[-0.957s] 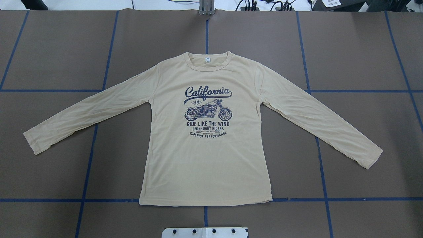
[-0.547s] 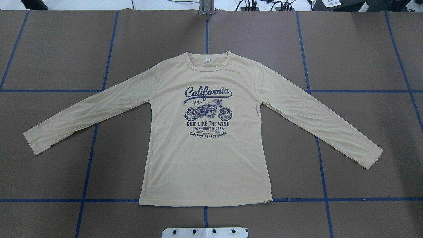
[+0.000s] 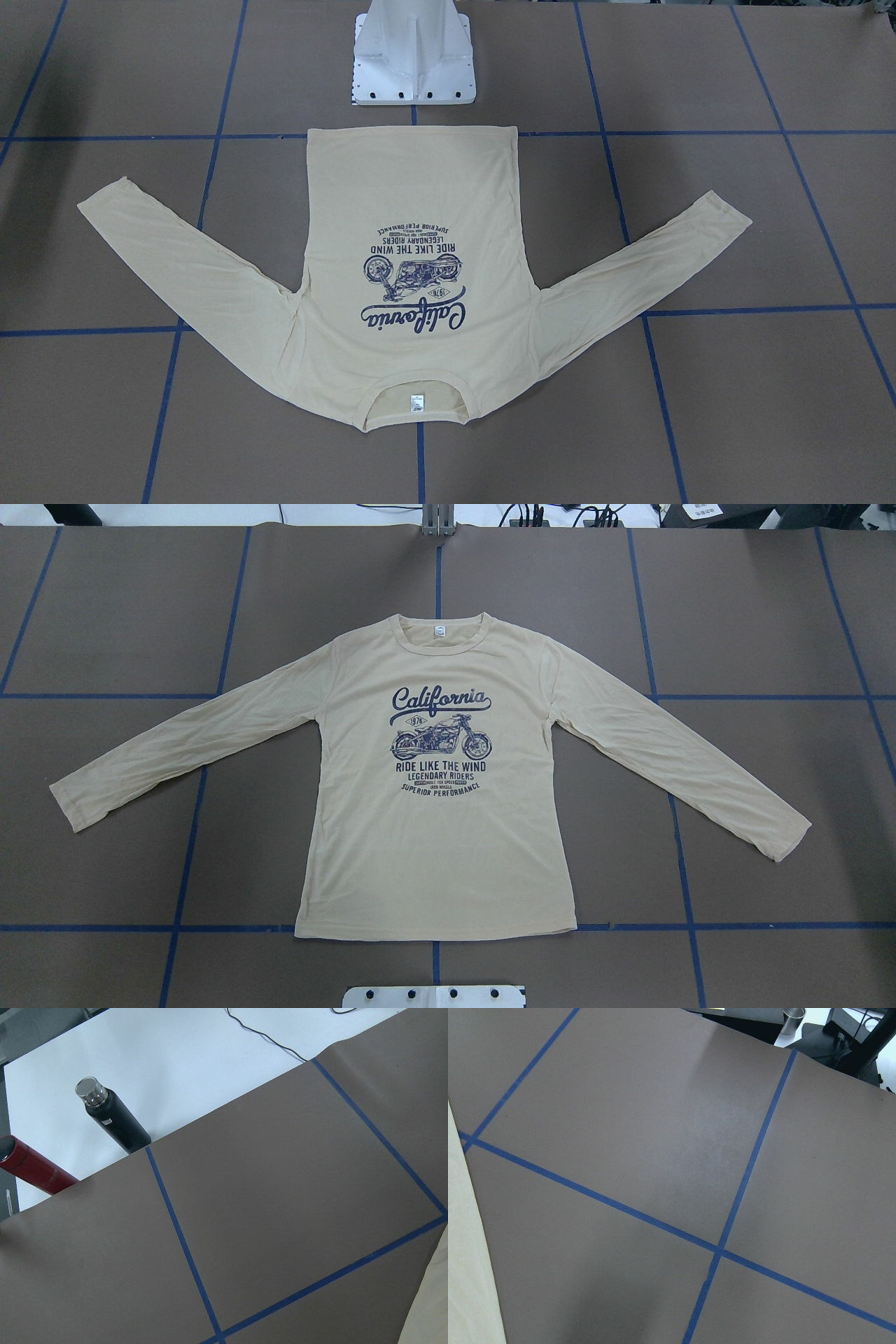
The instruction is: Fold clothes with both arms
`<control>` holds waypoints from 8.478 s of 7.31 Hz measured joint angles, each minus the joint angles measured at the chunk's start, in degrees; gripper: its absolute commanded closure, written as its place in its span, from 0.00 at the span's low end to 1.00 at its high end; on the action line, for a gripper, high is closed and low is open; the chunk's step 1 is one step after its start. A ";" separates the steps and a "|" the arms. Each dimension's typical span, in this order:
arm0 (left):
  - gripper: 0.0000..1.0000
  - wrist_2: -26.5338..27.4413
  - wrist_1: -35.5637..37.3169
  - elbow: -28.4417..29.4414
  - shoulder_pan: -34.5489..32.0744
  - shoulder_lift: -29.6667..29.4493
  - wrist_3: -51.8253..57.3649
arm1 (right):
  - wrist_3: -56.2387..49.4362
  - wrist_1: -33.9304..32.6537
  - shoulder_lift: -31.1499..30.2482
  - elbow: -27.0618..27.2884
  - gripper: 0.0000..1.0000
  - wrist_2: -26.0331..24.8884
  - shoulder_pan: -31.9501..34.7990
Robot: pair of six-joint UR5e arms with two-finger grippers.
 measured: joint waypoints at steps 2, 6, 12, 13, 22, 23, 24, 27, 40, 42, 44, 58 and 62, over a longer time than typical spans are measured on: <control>0.00 -0.04 -0.82 0.23 0.12 0.44 0.15 | 16.95 4.86 -0.02 1.46 0.00 1.42 -7.05; 0.00 -0.04 -0.87 0.27 0.26 1.01 0.21 | 52.89 16.05 -1.91 3.08 0.02 -19.41 -34.79; 0.00 -0.04 -0.93 0.27 0.27 1.20 0.21 | 71.06 29.46 -10.03 0.35 0.22 -41.20 -57.21; 0.00 -0.04 -0.90 0.30 0.27 1.20 0.21 | 71.87 30.25 -10.11 -0.65 0.24 -43.21 -59.16; 0.00 -0.04 -0.87 0.84 0.27 1.26 0.24 | 71.79 31.04 -9.76 -6.26 0.35 -50.23 -64.47; 0.00 -0.04 -0.87 0.87 0.27 1.26 0.22 | 71.82 31.03 -9.73 -6.29 0.46 -50.27 -64.79; 0.00 -0.04 -0.86 0.88 0.27 1.25 0.22 | 71.82 31.05 -9.72 -6.31 0.54 -50.28 -64.97; 0.00 -0.04 -0.87 0.89 0.27 1.26 0.21 | 71.69 31.07 -9.81 -6.34 0.81 -50.29 -65.07; 0.00 -0.04 -0.87 0.89 0.26 1.29 0.21 | 67.54 31.03 -11.30 -4.97 0.34 -48.49 -64.06; 0.00 -0.04 -0.87 0.89 0.27 1.29 0.22 | 67.35 31.06 -10.82 -6.15 0.46 -48.74 -64.17; 0.00 -0.04 -0.86 0.87 0.27 1.29 0.21 | 67.42 31.07 -10.32 -6.28 0.61 -48.79 -64.22; 0.00 -0.04 -0.89 0.69 0.27 1.28 0.19 | 67.42 26.53 3.29 3.50 1.00 -30.54 -44.84; 0.00 -0.08 -0.89 0.66 0.27 1.29 0.13 | 71.71 -10.38 38.99 1.84 1.00 -37.65 -47.09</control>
